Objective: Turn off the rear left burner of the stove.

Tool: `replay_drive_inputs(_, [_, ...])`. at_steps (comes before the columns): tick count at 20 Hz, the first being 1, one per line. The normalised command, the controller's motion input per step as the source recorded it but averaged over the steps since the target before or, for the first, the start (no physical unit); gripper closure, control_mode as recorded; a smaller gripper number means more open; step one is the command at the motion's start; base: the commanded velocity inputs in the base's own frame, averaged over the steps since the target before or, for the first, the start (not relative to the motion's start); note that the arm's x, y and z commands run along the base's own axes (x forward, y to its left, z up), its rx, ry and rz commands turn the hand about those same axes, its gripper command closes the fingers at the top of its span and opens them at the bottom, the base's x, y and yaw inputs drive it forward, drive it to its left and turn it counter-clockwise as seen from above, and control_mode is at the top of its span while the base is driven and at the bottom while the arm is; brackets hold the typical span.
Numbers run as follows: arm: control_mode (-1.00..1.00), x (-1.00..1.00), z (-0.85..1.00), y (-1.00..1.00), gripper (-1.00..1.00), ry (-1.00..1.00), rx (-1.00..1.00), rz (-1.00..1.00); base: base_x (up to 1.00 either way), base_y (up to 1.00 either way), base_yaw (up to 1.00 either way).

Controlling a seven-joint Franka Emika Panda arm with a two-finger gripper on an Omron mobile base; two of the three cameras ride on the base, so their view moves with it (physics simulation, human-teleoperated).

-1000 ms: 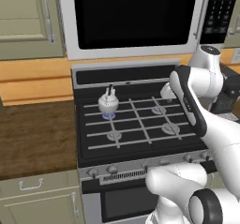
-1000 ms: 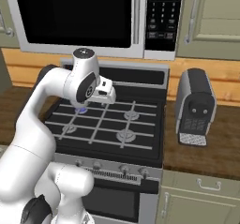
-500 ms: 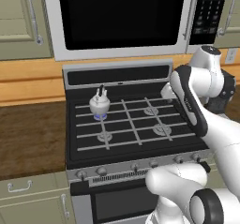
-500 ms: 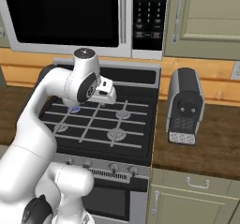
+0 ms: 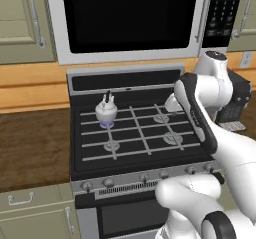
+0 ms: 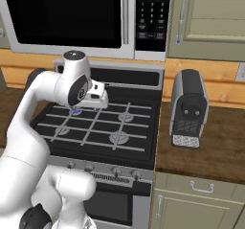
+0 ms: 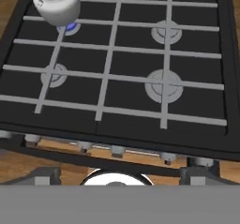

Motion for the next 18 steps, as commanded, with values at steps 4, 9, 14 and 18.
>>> replay_drive_inputs(4, [-1.00,-0.82,-0.56,1.00,-1.00,0.00,-0.30,0.29,0.00,0.00,0.00])
replay_drive_inputs(9, [-1.00,-0.99,-0.82,1.00,-1.00,0.00,-0.42,0.37,0.00,0.00,0.00])
replay_drive_inputs(14, [-1.00,-0.86,-0.91,1.00,-1.00,0.00,-0.44,0.40,0.00,0.00,0.00])
replay_drive_inputs(18, [-1.00,-0.37,-0.79,1.00,-1.00,0.00,-0.40,0.37,0.00,0.00,0.00])
